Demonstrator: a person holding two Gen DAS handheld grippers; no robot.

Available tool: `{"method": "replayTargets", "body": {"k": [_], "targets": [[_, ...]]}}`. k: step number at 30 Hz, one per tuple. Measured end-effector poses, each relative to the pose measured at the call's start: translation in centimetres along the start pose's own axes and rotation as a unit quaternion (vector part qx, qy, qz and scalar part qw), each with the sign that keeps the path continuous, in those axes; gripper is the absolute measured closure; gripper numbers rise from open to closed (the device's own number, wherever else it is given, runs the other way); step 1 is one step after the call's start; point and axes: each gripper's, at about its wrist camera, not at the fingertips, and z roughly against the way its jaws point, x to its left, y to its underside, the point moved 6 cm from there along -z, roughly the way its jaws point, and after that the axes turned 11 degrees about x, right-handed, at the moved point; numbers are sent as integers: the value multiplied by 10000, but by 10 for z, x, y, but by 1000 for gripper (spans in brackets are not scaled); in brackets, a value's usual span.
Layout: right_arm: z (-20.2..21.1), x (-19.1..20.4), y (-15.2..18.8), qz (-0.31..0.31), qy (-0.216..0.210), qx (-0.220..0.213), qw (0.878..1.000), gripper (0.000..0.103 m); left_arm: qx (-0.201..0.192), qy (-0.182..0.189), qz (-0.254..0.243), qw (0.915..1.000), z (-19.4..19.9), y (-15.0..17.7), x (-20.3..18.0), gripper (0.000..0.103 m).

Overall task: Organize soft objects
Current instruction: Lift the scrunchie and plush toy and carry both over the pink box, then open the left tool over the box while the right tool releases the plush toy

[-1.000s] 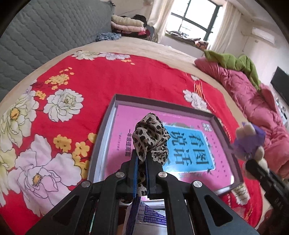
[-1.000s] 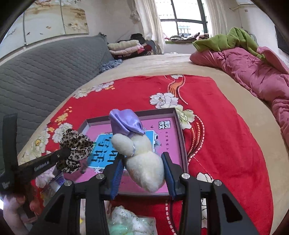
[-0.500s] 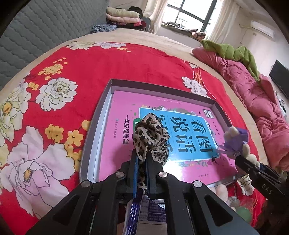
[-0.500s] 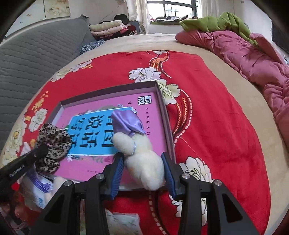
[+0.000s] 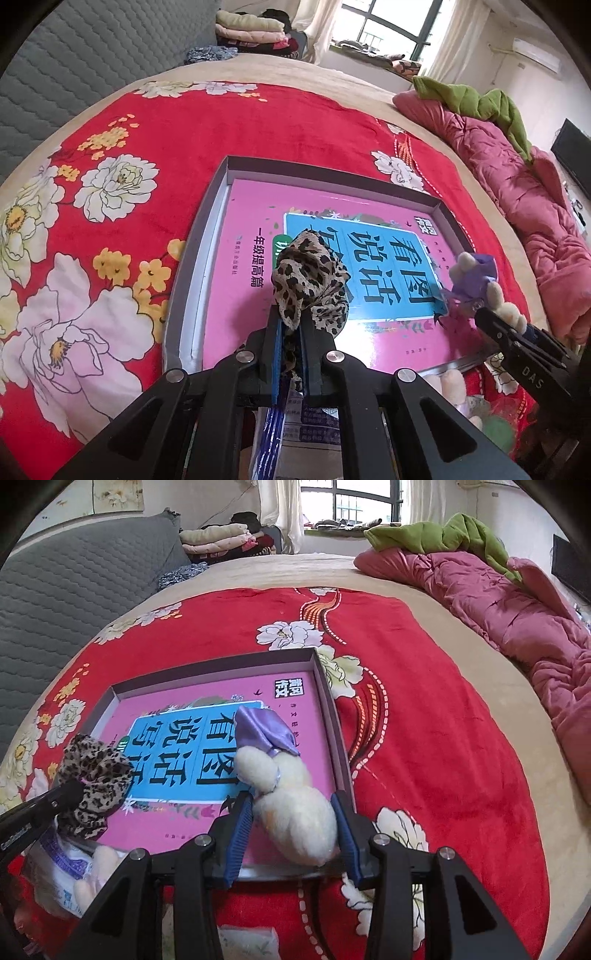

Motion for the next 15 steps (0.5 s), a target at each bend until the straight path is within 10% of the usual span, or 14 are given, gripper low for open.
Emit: {"method": "replayTargets", "body": {"k": [15], "targets": [[7,5,3,44,-147,-99,9998,51,19,-64,59,10000,1,-1,5,83]]}}
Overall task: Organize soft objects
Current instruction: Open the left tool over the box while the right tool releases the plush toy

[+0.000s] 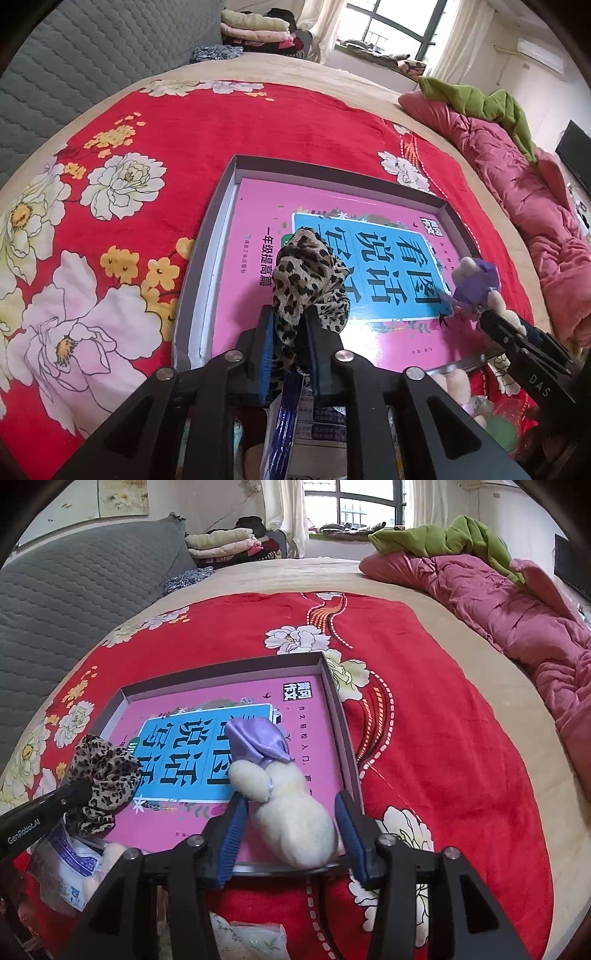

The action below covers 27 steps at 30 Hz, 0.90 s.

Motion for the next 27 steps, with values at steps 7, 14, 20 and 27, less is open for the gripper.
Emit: {"method": "replayTargets", "body": {"k": [7,14,20,27], "targets": [[5,2,4,71,-22,-20,10000,46,-26,-65,0,10000,4,0,2,62],[16,3,7,164,-74,-147,9997,40,-75,-101,-58,9999,12,2,2,55],[22,4,8,192,-105,-194,9996,39,-188,-172,-62,9997,27,5,3,49],[36,8,10,245,-218,-358,9988,34,-327,-210,-12,9992,50,10,5,43]]}}
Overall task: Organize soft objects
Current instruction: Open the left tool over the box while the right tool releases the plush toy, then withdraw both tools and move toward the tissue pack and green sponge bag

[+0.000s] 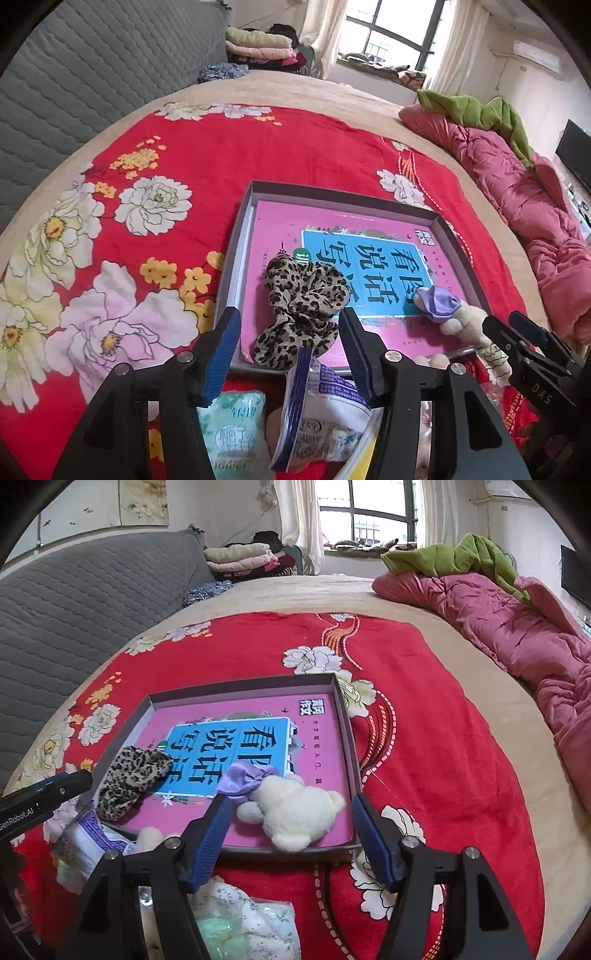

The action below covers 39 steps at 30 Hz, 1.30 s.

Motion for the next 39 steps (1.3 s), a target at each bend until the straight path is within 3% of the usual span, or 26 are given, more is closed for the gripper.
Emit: {"method": "replayTargets", "body": {"k": [13,26,39], "targets": [[34,2,-5,65,-99,-342,9993,31,-147,-127,-110,9998,36,10,-6,29],[75,3,-2,106,-199,-602,9979,28,-511,-311,80,9982,87,17,19,27],[111,6,14,200,-329,-738,9965,27,-479,-419,54,9980,112,40,28,26]]}}
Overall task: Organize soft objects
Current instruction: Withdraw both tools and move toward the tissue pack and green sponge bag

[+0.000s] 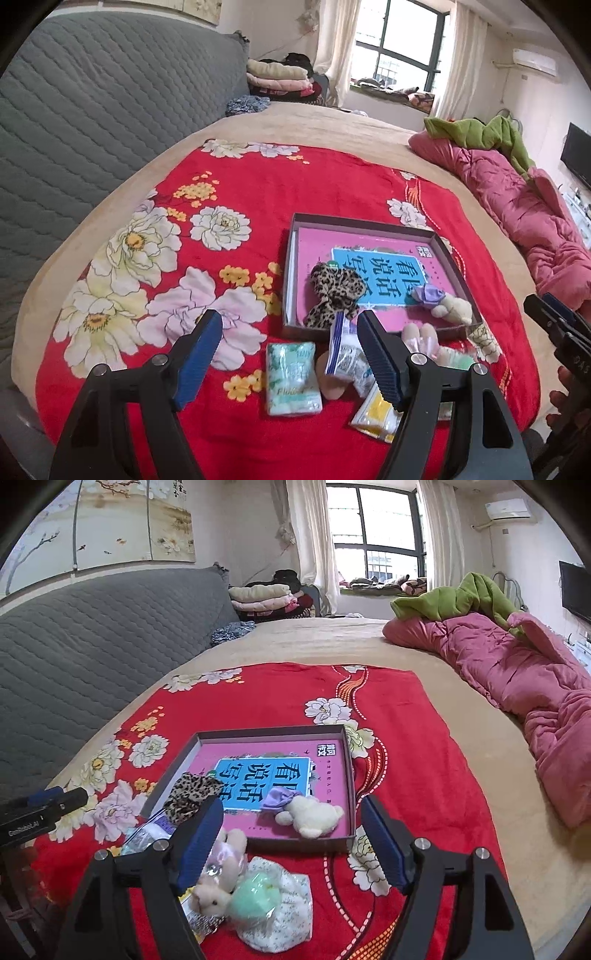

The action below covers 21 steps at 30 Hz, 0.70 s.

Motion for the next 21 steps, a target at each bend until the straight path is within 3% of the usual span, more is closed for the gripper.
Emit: {"method": "replayTargets", "body": {"k": [12,15,21], "targets": [[11,-4,18,-17,-22,95,10000,27,217,-87,-82,9997,6,25,2,26],[9,-6,25,-158,-232,231,9993,27,326,-87,-145,9993,3,34,0,26],[5,-4,36,-30,-24,285,9996,27,513,-149,-295,9981,-6,51,-4,26]]}}
